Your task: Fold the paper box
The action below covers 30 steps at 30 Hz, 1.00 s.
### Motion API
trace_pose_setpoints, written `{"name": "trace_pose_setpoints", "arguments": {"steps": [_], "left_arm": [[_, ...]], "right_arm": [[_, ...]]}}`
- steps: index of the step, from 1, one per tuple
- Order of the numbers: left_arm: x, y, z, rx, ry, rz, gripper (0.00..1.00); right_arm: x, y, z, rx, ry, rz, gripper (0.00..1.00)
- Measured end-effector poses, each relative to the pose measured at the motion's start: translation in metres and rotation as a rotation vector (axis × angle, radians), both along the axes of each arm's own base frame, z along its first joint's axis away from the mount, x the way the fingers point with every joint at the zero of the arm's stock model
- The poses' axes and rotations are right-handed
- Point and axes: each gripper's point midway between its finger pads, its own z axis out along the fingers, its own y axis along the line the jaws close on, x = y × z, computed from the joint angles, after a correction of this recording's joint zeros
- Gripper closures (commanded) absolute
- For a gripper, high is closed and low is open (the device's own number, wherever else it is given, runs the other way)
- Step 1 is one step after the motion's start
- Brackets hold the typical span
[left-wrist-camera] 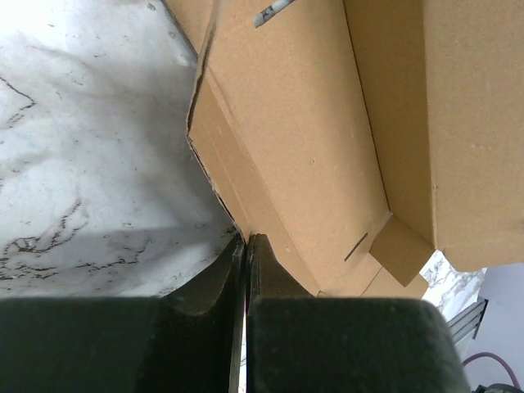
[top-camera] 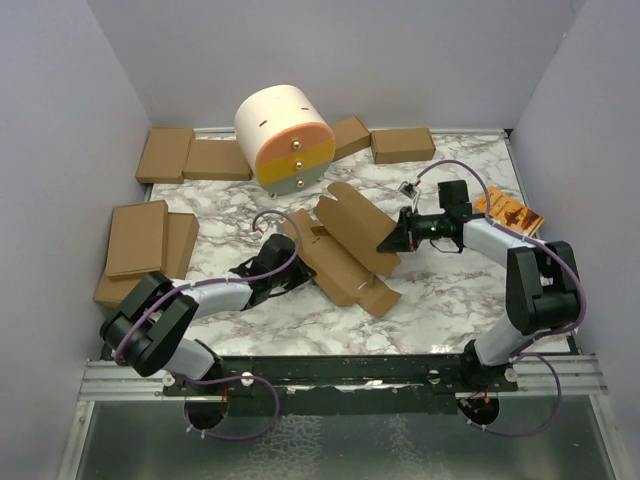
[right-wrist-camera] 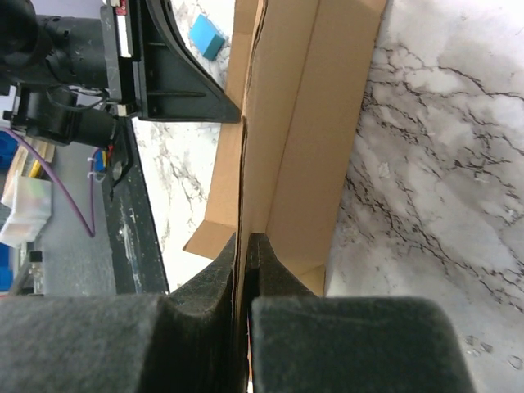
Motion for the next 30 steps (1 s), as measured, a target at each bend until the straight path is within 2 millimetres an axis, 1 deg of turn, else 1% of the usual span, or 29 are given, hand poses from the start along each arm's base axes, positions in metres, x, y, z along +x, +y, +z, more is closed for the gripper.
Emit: {"name": "trace_pose_setpoints", "arguments": {"steps": [4,7,9,10,11,14,15,18,20,23,25,28,30], "left_arm": [[-0.001,0.003,-0.004,0.016,0.013,0.006,1.0],[-0.001,0.003,-0.004,0.025,0.02,0.01,0.96],[-0.001,0.004,-0.004,0.028,0.023,0.01,0.9],[-0.001,0.004,-0.004,0.029,0.023,0.01,0.84],[-0.001,0.004,-0.004,0.031,0.023,0.01,0.83],[0.004,0.003,0.001,0.033,0.011,0.017,0.72],[0.005,0.002,0.002,0.034,0.007,0.015,0.69],[0.005,0.003,0.004,0.038,0.006,0.014,0.69],[0.003,0.005,0.005,0.047,0.009,0.011,0.74],[0.002,0.007,0.006,0.058,0.007,0.013,0.75],[0.001,0.009,0.004,0.067,0.014,0.013,0.74],[-0.001,0.011,0.002,0.079,0.023,0.009,0.69],[0.0,0.01,0.005,0.078,0.019,0.007,0.66]], "right_arm": [[-0.003,0.007,0.0,0.014,0.013,0.014,0.99],[-0.003,0.008,-0.001,0.02,0.022,0.013,0.99],[-0.003,0.008,-0.001,0.02,0.02,0.012,0.99],[-0.003,0.008,-0.001,0.021,0.02,0.012,0.99],[-0.002,0.008,-0.001,0.02,0.02,0.012,0.99],[-0.003,0.009,-0.001,0.019,0.019,0.013,0.99],[-0.004,0.01,-0.002,0.017,0.022,0.016,0.99],[-0.007,0.013,-0.004,0.012,0.027,0.027,0.99],[-0.008,0.013,-0.004,0.011,0.03,0.028,0.99],[-0.008,0.014,-0.004,0.01,0.03,0.029,0.99],[-0.008,0.014,-0.004,0.01,0.03,0.029,0.99],[-0.008,0.014,-0.005,0.01,0.031,0.029,0.99],[-0.009,0.014,-0.005,0.01,0.033,0.029,0.99]]}}
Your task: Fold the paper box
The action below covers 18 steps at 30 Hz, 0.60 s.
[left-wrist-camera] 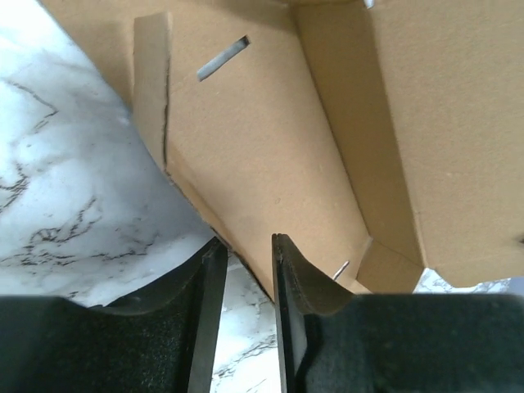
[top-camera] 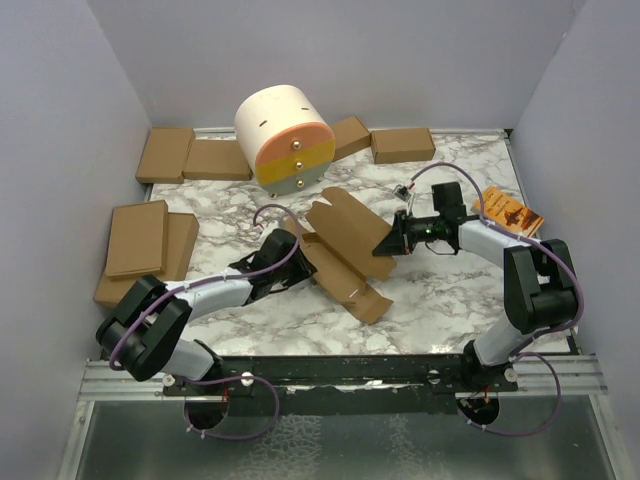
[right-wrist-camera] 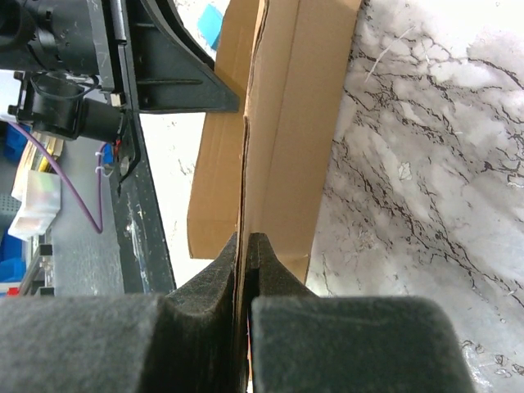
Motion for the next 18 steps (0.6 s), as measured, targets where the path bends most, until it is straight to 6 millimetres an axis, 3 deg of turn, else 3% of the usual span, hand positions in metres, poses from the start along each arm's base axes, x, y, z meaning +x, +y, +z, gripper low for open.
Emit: {"name": "trace_pose_setpoints", "arguments": {"steps": [8,15,18], "left_arm": [[0.005,-0.002,0.008,0.011,-0.035,-0.03,0.21],[0.008,0.014,0.043,0.065,-0.225,-0.138,0.16],[0.014,0.028,0.076,0.077,-0.352,-0.148,0.16]], "right_arm": [[-0.001,-0.001,-0.002,-0.008,-0.009,0.008,0.99],[0.008,-0.019,0.006,-0.029,-0.07,-0.018,0.99],[0.015,-0.03,0.017,-0.043,-0.139,-0.02,0.99]]}}
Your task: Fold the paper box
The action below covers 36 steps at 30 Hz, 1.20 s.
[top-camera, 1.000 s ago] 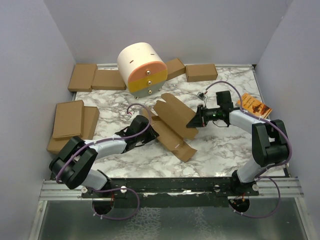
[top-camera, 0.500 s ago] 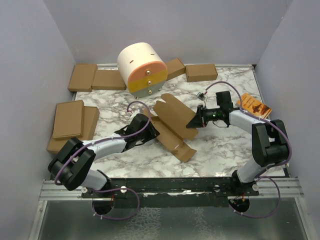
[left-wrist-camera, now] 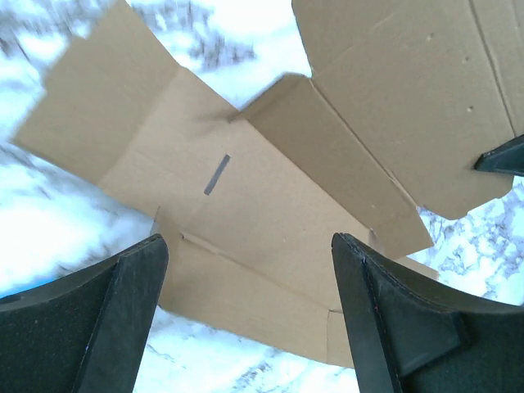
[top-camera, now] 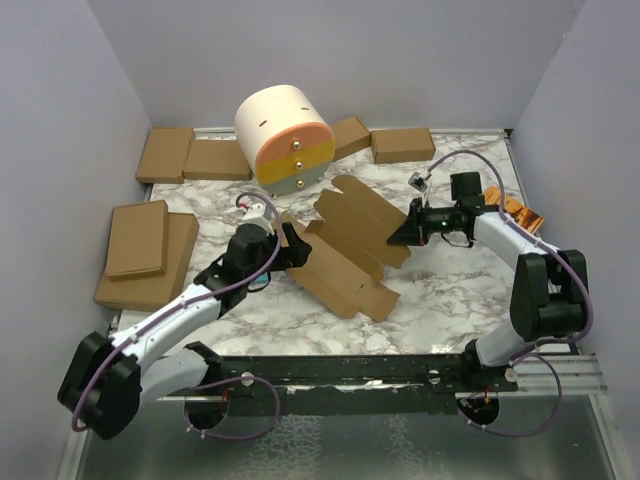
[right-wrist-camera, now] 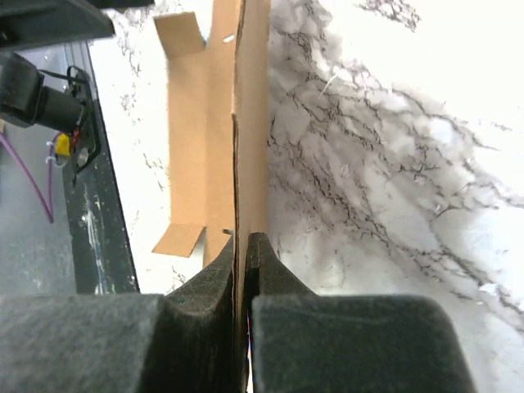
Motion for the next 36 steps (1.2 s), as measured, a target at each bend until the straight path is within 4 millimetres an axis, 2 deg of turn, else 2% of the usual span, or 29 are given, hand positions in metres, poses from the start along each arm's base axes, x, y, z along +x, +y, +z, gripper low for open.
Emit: {"name": "trace_pose_setpoints", "arguments": {"steps": [4,7,11,14,17,19,21,24,29,32,36], "left_arm": [[0.009,0.023,0.037,0.042,-0.161,0.013,0.19],[0.025,0.055,0.051,0.081,-0.232,0.098,0.21],[0.048,0.115,0.046,0.103,-0.243,0.265,0.22],[0.059,0.143,0.033,0.061,-0.237,0.309,0.21],[0.069,0.139,0.019,-0.049,-0.228,0.238,0.2],[0.072,0.124,0.016,-0.14,-0.237,0.153,0.19],[0.072,0.108,0.018,-0.218,-0.248,0.067,0.17],[0.069,0.094,0.026,-0.281,-0.292,-0.015,0.17],[0.063,0.076,0.034,-0.284,-0.343,-0.097,0.2],[0.058,0.062,0.026,-0.25,-0.317,-0.143,0.2],[0.057,0.057,0.01,-0.183,-0.269,-0.153,0.21]], "right_arm": [[0.01,-0.004,0.019,-0.023,-0.108,0.037,0.99],[0.013,-0.005,0.03,-0.038,-0.174,0.076,0.99],[0.014,-0.007,0.039,-0.055,-0.23,0.112,0.99],[0.016,-0.007,0.046,-0.063,-0.268,0.132,0.99],[0.016,-0.008,0.052,-0.067,-0.293,0.152,0.99],[0.018,-0.007,0.055,-0.066,-0.306,0.167,0.99],[0.018,-0.007,0.053,-0.067,-0.306,0.18,0.99],[0.019,-0.008,0.048,-0.07,-0.287,0.195,0.99],[0.024,-0.008,0.04,-0.075,-0.262,0.216,0.99],[0.026,-0.008,0.039,-0.077,-0.259,0.224,0.99],[0.027,-0.008,0.043,-0.08,-0.272,0.23,0.99]]}}
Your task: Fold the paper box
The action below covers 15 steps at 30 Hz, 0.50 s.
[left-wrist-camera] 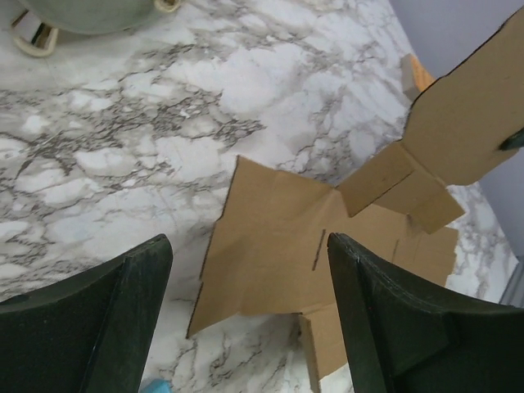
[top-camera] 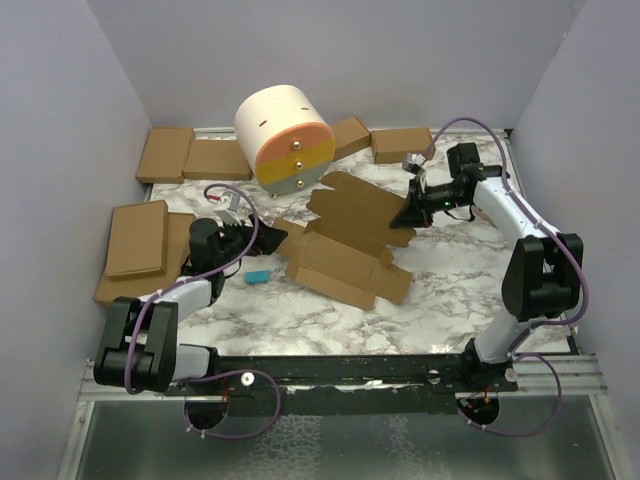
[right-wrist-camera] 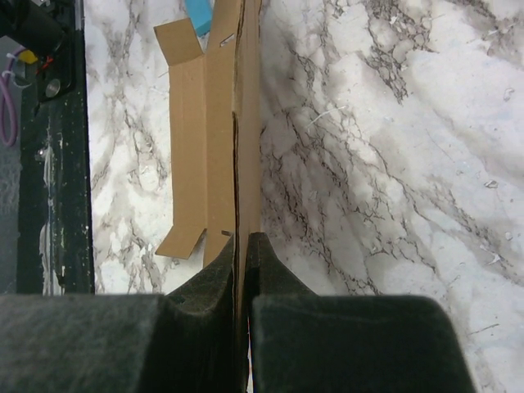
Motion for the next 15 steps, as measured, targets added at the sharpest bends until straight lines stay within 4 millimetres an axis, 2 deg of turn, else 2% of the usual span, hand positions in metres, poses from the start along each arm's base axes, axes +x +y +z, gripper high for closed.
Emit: {"name": "trace_pose_setpoints", "arguments": {"steps": [5,8,12,15], "left_arm": [[0.0,0.01,-0.018,0.08,0.048,0.044,0.22],[0.0,0.01,-0.018,0.093,0.039,0.04,0.32],[0.0,0.002,-0.014,0.061,0.016,-0.009,0.45],[-0.003,-0.009,-0.014,0.022,0.015,-0.064,0.63]], "right_arm": [[0.004,0.0,0.01,-0.006,-0.036,0.01,0.99],[0.007,-0.001,0.017,-0.009,-0.069,0.023,0.99],[0.006,-0.001,0.022,-0.014,-0.091,0.04,0.99],[0.007,-0.002,0.023,-0.021,-0.095,0.052,0.99]]}}
